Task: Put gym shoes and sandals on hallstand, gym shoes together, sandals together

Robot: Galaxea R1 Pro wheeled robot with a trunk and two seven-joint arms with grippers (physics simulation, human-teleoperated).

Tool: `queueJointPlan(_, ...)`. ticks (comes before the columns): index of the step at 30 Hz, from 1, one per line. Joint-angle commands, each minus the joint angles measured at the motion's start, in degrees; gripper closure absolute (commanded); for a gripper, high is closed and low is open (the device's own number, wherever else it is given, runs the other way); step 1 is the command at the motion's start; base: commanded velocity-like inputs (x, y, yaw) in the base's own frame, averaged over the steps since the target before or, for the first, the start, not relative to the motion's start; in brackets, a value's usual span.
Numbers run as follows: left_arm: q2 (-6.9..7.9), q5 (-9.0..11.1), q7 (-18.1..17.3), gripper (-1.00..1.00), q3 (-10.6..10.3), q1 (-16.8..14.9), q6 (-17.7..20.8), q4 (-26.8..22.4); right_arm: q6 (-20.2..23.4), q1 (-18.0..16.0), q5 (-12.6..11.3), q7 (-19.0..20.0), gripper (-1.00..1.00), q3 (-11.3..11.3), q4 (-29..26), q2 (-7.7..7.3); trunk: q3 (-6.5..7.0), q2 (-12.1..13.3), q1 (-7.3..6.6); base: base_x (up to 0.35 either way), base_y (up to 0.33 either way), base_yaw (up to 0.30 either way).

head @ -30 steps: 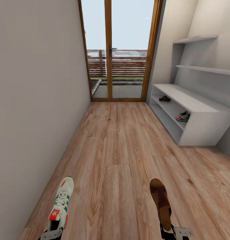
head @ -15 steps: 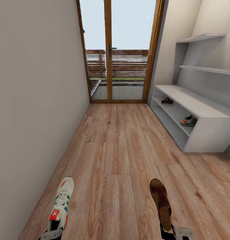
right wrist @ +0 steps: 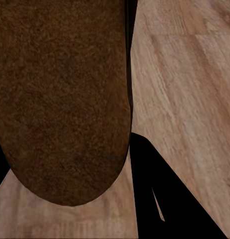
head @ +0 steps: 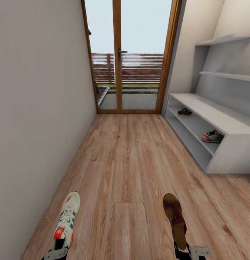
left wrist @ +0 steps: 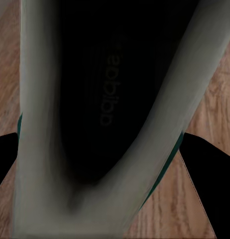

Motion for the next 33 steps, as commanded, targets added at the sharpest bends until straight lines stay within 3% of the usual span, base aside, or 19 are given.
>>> queueJointPlan(1,-0.02,0.4,-0.5,1.0,0.2,0.0,-0.1,0.0,-0.2,0.0,0.4,0.2,1.0,-0.4,0.0,0.04,-0.05,0.0,0.02,0.34,0.0,0.0)
queueJointPlan(33,-0.02,0.4,-0.5,1.0,0.2,0.0,-0.1,0.0,-0.3,0.0,0.4,0.2,1.0,-0.4,0.0,0.04,-0.05,0.0,0.02,0.34,0.0,0.0)
